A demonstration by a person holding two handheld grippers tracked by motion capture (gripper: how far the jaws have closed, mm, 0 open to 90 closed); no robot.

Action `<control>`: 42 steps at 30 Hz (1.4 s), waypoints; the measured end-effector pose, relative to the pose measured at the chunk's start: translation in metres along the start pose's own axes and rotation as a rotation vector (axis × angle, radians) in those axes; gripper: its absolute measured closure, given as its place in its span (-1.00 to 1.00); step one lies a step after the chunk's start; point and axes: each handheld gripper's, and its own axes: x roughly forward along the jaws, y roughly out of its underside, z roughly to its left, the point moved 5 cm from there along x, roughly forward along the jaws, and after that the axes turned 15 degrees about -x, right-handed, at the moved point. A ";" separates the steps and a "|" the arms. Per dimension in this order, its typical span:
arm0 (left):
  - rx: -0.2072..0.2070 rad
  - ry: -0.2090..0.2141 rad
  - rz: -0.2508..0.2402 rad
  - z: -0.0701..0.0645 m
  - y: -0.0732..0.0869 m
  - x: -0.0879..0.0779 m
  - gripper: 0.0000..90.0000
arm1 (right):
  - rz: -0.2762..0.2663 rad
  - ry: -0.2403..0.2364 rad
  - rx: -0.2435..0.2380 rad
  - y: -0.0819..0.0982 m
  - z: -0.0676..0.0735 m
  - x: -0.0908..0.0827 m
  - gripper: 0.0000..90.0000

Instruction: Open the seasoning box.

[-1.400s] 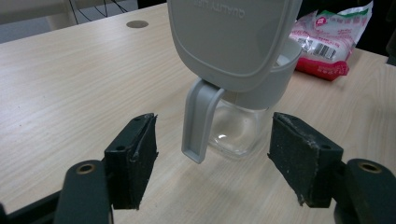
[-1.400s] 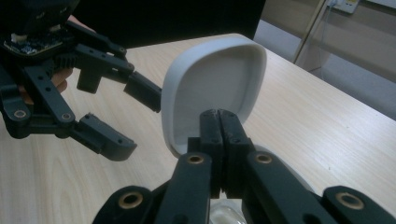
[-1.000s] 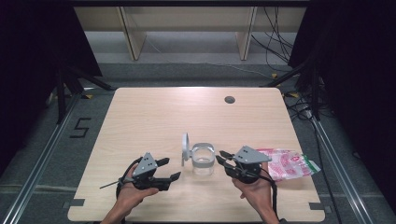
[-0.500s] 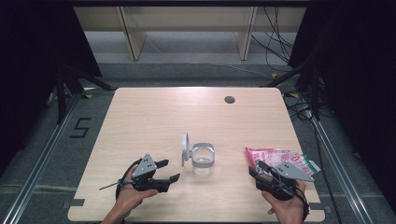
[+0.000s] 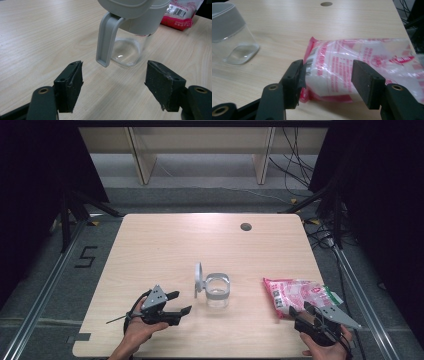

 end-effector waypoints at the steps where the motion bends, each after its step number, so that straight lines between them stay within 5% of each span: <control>1: -0.004 0.001 -0.001 0.000 0.000 0.000 -0.35 | 0.016 0.024 0.043 0.002 0.000 -0.003 -0.02; 2: -0.004 -0.002 -0.004 0.001 0.000 0.000 -0.35 | 0.014 0.026 0.023 0.003 -0.003 -0.003 -0.02; 4: -0.003 -0.004 -0.003 0.001 0.000 0.000 -0.35 | 0.013 0.027 0.079 0.006 -0.004 -0.005 -0.05; 8: -0.006 -0.005 -0.003 0.002 0.000 -0.001 -0.35 | 0.036 0.071 0.075 0.013 -0.013 -0.008 -0.13; 12: -0.011 -0.008 -0.008 0.002 0.000 0.000 -0.35 | 0.069 0.114 0.145 0.016 -0.015 -0.013 -0.21; 14: -0.006 -0.013 -0.002 0.003 0.000 -0.001 -0.35 | 0.061 0.127 0.105 0.019 -0.021 -0.012 -0.23; 15: -0.004 -0.014 -0.001 0.003 0.000 -0.001 -0.35 | 0.084 0.141 0.159 0.020 -0.019 -0.014 -0.25; 20: -0.007 -0.017 0.001 0.004 0.000 -0.001 -0.35 | 0.063 0.189 0.123 0.025 -0.029 -0.015 -0.30; 21: -0.006 -0.019 -0.001 0.005 0.000 -0.001 -0.35 | 0.095 0.197 0.184 0.026 -0.028 -0.019 -0.31; 22: -0.006 -0.019 -0.001 0.005 0.000 -0.001 -0.35 | 0.084 0.193 0.153 0.028 -0.032 -0.019 -0.33; 24: -0.010 -0.028 0.004 0.005 0.000 -0.001 -0.35 | 0.072 0.214 0.191 0.030 -0.034 -0.016 -0.35; 26: -0.014 -0.015 0.002 0.004 0.001 0.000 -0.35 | 0.090 0.198 0.175 0.032 -0.036 -0.017 -0.36; 30: -0.007 -0.017 0.008 0.004 0.002 0.001 -0.35 | 0.080 0.176 0.259 0.032 -0.035 -0.009 -0.40; 32: 0.017 -0.023 0.013 0.005 0.002 0.001 -0.35 | 0.101 0.137 0.266 0.032 -0.037 -0.009 -0.41; 34: -0.010 -0.019 0.009 0.004 0.004 0.002 -0.35 | 0.063 0.152 0.235 0.032 -0.044 -0.004 -0.43; 36: 0.022 -0.016 0.012 0.005 0.003 0.003 -0.35 | 0.078 0.158 0.309 0.030 -0.041 -0.001 -0.44; 37: 0.022 -0.016 0.012 0.005 0.003 0.003 -0.35 | 0.078 0.158 0.309 0.030 -0.041 -0.001 -0.44; 38: 0.000 -0.029 0.014 0.004 0.004 0.003 -0.35 | 0.105 0.165 0.244 0.032 -0.048 0.001 -0.44; 39: 0.021 -0.025 0.016 0.005 0.003 0.003 -0.35 | 0.095 0.158 0.279 0.030 -0.046 0.003 -0.44; 40: 0.029 -0.025 0.016 0.005 0.003 0.003 -0.35 | 0.092 0.163 0.260 0.030 -0.049 0.004 -0.44; 42: 0.000 -0.028 0.015 0.004 0.005 0.003 -0.35 | 0.089 0.157 0.268 0.030 -0.052 0.008 -0.44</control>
